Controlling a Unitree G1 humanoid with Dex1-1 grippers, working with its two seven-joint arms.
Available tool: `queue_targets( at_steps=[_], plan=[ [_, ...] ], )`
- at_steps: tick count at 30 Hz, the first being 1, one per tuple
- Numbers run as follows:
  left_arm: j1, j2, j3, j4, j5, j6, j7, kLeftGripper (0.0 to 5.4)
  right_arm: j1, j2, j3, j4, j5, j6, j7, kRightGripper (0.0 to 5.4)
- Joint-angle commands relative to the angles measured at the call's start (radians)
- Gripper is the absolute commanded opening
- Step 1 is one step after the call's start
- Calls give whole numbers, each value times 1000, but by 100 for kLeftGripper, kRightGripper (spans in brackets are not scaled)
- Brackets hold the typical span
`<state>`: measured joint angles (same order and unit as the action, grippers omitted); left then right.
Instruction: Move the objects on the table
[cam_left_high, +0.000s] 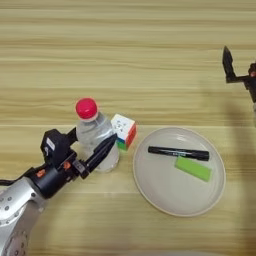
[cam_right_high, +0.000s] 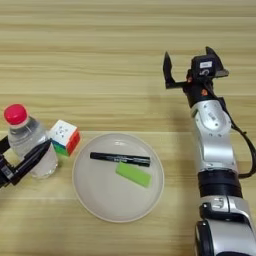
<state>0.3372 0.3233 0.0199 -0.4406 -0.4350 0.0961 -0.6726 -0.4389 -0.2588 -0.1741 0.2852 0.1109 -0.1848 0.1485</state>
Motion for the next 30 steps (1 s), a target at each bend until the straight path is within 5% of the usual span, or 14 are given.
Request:
queue_targets(
  at_steps=[1,15,30],
  plan=[
    [-12,-22,-15,20,50,-74,24,313,9,11,0,-27,5,8,-6,540],
    [-10,-80,-51,124,124,-176,76,309,14,21,-4,-69,13,20,-8,540],
    [-6,-86,-81,190,132,-197,80,309,10,19,-5,-85,18,28,-9,540]
  ],
)
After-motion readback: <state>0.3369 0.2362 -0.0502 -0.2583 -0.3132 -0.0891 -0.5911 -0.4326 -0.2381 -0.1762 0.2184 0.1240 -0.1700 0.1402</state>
